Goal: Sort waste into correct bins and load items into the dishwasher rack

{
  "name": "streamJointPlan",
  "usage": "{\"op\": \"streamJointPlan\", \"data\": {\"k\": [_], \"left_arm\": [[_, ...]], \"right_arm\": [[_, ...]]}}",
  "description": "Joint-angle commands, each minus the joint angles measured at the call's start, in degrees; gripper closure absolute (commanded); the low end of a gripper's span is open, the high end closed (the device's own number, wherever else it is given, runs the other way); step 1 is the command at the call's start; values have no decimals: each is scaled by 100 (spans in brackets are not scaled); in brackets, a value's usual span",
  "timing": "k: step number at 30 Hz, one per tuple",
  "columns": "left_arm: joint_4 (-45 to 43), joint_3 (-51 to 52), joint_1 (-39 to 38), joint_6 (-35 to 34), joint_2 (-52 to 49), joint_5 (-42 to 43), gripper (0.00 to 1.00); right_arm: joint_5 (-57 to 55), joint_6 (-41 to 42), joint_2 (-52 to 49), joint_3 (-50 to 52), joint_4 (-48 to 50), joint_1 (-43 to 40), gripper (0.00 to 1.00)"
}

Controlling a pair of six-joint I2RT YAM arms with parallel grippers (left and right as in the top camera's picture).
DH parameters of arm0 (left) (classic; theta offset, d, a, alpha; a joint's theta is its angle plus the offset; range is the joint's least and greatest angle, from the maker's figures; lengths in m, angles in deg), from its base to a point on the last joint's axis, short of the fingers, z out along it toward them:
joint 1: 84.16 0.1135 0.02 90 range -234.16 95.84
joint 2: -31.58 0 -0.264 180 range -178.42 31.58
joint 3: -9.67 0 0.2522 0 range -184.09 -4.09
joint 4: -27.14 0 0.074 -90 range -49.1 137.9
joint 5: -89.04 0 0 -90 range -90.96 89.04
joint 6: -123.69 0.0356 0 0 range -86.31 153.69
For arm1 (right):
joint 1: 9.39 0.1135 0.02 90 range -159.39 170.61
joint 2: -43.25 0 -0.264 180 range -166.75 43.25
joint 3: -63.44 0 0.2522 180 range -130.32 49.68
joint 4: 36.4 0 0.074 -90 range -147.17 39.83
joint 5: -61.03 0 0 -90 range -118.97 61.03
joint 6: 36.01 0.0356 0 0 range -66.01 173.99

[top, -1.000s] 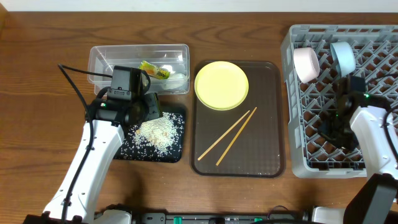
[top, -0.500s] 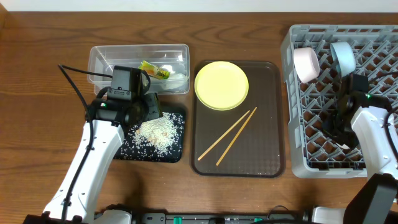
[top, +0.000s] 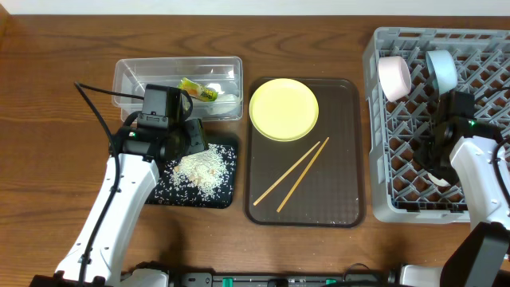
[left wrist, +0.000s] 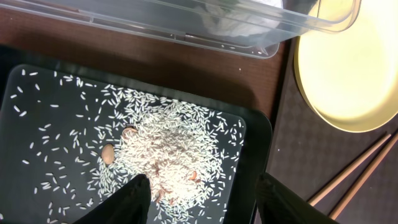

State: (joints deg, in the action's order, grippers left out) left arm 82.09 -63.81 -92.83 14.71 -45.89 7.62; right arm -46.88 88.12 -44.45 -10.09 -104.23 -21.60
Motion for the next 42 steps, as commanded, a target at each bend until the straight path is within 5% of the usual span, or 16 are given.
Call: {"op": "streamJointPlan", "data": {"k": [1,17,42], "left_arm": [[13,-24,24,116,74,-70,43],[13,-24,24,116,74,-70,43],[-31,-24,24,116,74,-70,43]], "right_arm": [[-24,-15,4,-11,70,-48,99],[3040,-2461,413,-393,70,11,99],[3720,-3123,546,-308,-474,1832,99]]}}
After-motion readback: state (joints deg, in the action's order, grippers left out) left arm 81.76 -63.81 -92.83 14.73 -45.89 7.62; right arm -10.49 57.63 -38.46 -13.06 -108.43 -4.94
